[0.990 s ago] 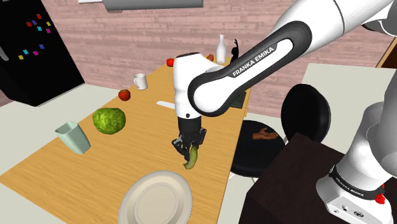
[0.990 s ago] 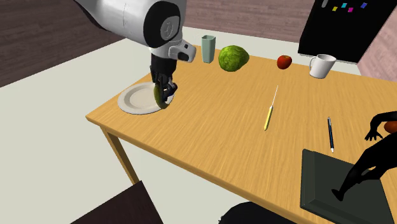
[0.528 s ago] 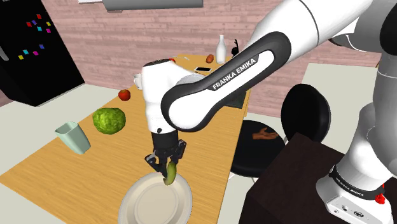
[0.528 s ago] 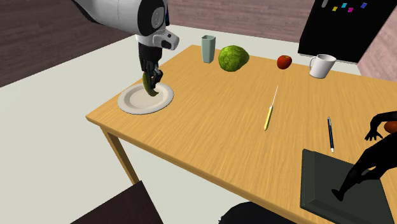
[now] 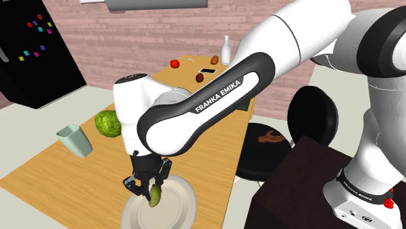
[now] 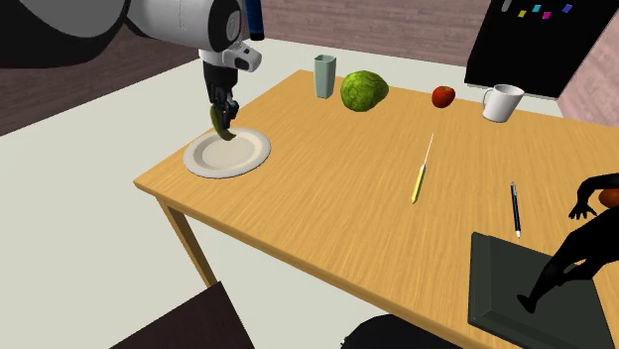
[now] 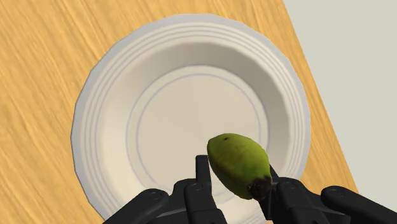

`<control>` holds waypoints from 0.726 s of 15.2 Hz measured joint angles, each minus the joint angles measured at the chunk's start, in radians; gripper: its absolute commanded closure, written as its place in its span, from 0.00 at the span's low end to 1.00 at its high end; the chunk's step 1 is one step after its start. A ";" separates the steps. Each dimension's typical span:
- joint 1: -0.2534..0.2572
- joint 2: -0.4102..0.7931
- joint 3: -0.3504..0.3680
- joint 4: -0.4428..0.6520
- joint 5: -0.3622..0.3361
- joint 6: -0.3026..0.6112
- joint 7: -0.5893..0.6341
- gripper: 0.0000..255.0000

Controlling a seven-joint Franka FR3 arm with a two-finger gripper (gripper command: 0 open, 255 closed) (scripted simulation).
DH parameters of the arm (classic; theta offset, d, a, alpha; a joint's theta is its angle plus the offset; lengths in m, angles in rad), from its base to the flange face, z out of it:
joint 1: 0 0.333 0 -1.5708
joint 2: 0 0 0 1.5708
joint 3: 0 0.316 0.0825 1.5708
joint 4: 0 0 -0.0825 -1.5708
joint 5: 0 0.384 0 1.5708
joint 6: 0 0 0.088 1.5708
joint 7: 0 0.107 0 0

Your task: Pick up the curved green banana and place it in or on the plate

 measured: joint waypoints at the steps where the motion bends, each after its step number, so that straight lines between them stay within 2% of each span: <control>1: 0.002 0.008 -0.001 -0.001 -0.002 0.008 0.000 1.00; 11: 0.017 0.069 -0.009 -0.036 -0.017 0.112 -0.003 1.00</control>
